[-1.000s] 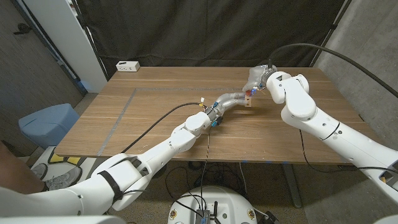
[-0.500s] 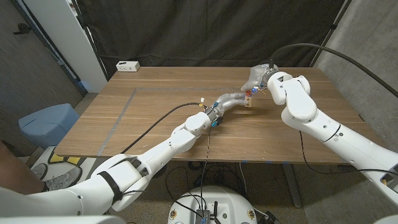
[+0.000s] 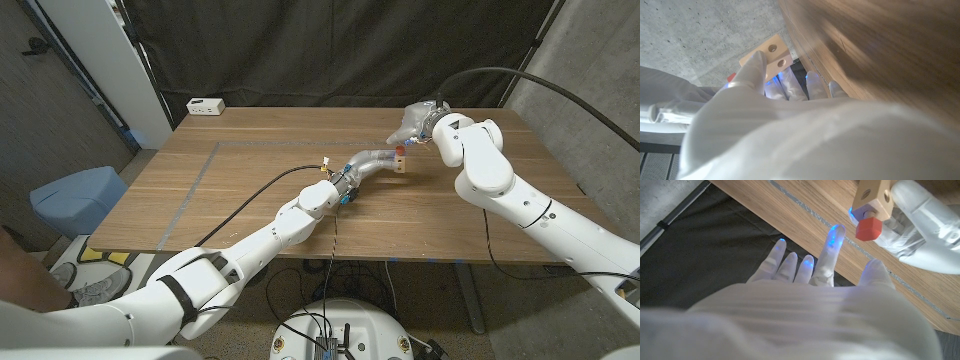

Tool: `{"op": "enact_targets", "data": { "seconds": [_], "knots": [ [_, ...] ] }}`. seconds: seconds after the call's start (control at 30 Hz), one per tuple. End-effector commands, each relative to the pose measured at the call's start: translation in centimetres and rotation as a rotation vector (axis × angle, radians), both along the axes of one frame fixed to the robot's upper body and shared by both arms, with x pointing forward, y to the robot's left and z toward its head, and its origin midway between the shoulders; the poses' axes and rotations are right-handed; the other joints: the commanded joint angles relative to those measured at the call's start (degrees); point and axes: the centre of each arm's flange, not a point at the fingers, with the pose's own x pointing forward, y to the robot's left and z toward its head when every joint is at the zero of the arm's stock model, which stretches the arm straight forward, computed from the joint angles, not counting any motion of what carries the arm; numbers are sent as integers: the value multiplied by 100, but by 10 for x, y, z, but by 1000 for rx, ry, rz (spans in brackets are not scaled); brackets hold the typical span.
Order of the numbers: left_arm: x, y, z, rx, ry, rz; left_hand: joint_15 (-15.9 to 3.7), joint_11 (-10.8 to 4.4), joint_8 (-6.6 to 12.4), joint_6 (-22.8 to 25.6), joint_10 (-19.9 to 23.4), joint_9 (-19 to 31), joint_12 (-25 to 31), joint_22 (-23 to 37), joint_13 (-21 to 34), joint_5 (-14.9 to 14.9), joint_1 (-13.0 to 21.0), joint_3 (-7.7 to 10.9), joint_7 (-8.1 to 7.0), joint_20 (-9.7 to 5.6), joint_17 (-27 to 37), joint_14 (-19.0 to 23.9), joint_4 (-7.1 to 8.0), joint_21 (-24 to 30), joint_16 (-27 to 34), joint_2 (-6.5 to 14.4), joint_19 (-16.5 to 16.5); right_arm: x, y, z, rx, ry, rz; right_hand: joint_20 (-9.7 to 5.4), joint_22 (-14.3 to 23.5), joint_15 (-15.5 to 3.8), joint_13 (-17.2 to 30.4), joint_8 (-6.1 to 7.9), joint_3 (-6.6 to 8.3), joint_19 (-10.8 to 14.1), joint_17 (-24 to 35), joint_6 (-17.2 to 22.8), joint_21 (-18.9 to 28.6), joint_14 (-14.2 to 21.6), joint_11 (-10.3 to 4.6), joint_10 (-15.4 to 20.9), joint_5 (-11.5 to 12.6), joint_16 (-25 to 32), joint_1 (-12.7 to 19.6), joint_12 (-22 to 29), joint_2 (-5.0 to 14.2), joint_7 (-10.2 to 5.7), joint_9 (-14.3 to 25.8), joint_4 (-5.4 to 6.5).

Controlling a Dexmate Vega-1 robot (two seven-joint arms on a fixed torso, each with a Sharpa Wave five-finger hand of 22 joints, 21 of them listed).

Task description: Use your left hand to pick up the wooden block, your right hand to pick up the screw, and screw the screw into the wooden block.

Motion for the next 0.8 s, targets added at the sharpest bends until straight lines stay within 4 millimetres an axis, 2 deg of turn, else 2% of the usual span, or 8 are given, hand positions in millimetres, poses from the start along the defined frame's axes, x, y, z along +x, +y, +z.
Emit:
{"op": "enact_targets", "data": {
  "seconds": [0.03,0.23,0.27,0.37,0.4,0.47,0.8],
  "knots": [
    [1,-1,1,1,3,-7,-36,17,35,366,19,21,19,33,9,33,-332,490,315,1,3,55,464,39,13,411,30,-5,-2,5,-8,47,21,52,23,56,17,-146,-21,-81,1,-382,-27,-160,63,-256,63,-37,-71,-36,7,1,68,-16],
    [2,0,1,2,3,-6,-32,10,35,367,22,21,22,33,9,33,-337,497,316,0,3,54,465,40,12,417,32,-6,-2,7,-12,83,43,141,21,151,25,-334,0,-212,-4,-897,-34,-347,118,-556,61,-48,-31,-41,32,-7,117,-79],
    [2,0,1,0,4,-5,-31,17,33,363,19,21,21,33,10,33,-338,498,320,5,4,52,466,40,12,418,33,-6,-2,8,-12,87,45,165,21,157,27,-402,17,-244,-6,-1055,-33,-391,135,-634,57,-47,3,-37,44,-9,115,-109],
    [2,0,1,2,4,-7,-31,20,34,366,21,21,22,33,11,32,-343,498,317,3,4,53,467,39,12,417,32,-7,-1,8,-14,101,50,184,20,194,30,-473,69,-282,-11,-1221,-29,-454,179,-735,41,-43,102,-23,90,-14,117,-172],
    [2,0,1,2,4,-7,-32,20,34,366,21,21,23,33,10,33,-342,500,320,2,4,54,467,39,13,419,32,-7,-1,8,-14,102,51,199,19,211,30,-517,94,-304,-13,-1326,-27,-494,145,-829,26,-43,151,-30,109,-42,120,-207],
    [3,0,1,1,6,-7,-33,26,33,365,18,21,21,33,10,33,-349,500,319,3,4,52,470,39,12,419,31,-7,-1,8,-14,110,55,217,19,241,32,-582,119,-332,-14,-1493,-26,-553,200,-929,3,-44,202,-30,121,-62,129,-249],
    [3,0,1,2,6,-6,-38,17,34,368,12,21,18,33,5,34,-356,510,322,-4,3,53,467,39,12,420,30,-9,0,10,-36,153,63,323,16,267,32,-730,288,-458,-23,-1891,-29,-813,119,-1323,-57,-62,616,-28,127,-182,147,-502]
  ]
}}
